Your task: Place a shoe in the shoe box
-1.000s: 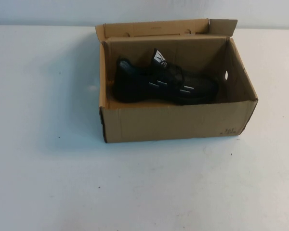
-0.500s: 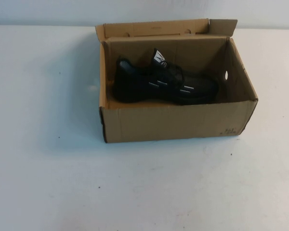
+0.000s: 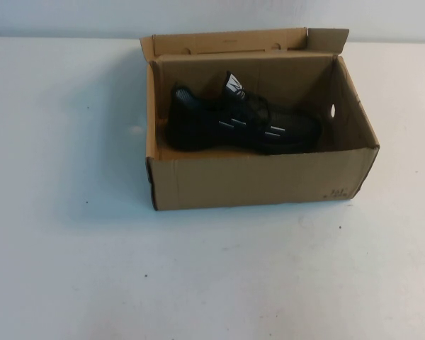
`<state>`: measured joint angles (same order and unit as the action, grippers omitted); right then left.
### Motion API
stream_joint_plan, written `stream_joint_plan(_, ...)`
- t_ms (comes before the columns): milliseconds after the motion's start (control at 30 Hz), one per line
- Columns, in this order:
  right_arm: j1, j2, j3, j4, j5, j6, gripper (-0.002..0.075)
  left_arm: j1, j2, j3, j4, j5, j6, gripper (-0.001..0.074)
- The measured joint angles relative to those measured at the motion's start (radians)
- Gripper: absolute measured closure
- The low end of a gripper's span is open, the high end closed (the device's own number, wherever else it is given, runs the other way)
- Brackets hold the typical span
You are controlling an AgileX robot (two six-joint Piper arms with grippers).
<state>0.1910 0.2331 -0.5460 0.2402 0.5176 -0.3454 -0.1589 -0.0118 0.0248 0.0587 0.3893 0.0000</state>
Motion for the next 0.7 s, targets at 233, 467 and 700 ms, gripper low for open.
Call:
stream_joint_plan(233,-0.096,-0.122,0.177,0.003,-0.023,0.000,0.0742,0.000,0.000,0.000,0.000,0.000,0.000,0.0736)
stream_joint_plan(467,-0.179,-0.201,0.423,0.093,-0.171,0.000,0.0742,0.000,0.000,0.000,0.000,0.000,0.000,0.0736)
stream_joint_plan(700,-0.202,-0.241,0.570,0.155,-0.281,0.007,0.0742,0.000,0.000,0.000,0.003,0.001,0.000,0.0736)
